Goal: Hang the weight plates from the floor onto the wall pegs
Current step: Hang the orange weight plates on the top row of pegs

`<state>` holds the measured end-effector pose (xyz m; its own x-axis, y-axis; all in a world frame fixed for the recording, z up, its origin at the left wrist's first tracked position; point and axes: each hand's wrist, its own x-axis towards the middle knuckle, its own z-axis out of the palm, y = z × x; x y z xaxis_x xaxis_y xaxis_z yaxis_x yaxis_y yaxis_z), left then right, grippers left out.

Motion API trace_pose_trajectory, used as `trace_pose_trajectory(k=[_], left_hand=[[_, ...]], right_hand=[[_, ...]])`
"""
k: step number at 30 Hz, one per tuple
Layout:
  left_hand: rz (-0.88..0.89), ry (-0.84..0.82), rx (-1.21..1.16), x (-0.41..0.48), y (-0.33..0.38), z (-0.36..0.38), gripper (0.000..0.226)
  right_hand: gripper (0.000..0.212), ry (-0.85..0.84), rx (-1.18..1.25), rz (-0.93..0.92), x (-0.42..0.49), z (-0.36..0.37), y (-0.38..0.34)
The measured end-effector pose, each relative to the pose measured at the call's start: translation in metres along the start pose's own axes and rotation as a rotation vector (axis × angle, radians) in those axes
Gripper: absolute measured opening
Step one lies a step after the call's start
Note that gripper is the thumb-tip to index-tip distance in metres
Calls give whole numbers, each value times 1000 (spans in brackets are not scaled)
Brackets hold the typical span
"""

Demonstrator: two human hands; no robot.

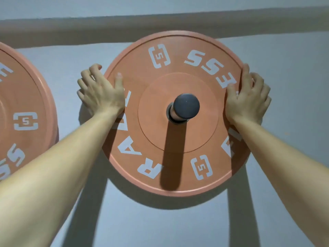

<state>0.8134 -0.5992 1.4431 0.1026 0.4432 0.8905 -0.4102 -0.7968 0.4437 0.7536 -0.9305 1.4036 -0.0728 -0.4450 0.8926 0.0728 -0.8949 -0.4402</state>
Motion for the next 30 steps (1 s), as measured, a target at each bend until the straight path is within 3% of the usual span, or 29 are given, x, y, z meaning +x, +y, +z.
trace_pose_trajectory(k=[14, 21, 30], left_hand=[[124, -21, -98, -16, -7, -14, 59], [22, -93, 39, -39, -14, -20, 68], [-195, -242, 13, -91, -32, -41, 71]], right_hand=[[65, -32, -72, -34, -8, 4, 6], [80, -305, -146, -177, -56, -7, 23], [94, -549, -128, -126, -108, -29, 0]])
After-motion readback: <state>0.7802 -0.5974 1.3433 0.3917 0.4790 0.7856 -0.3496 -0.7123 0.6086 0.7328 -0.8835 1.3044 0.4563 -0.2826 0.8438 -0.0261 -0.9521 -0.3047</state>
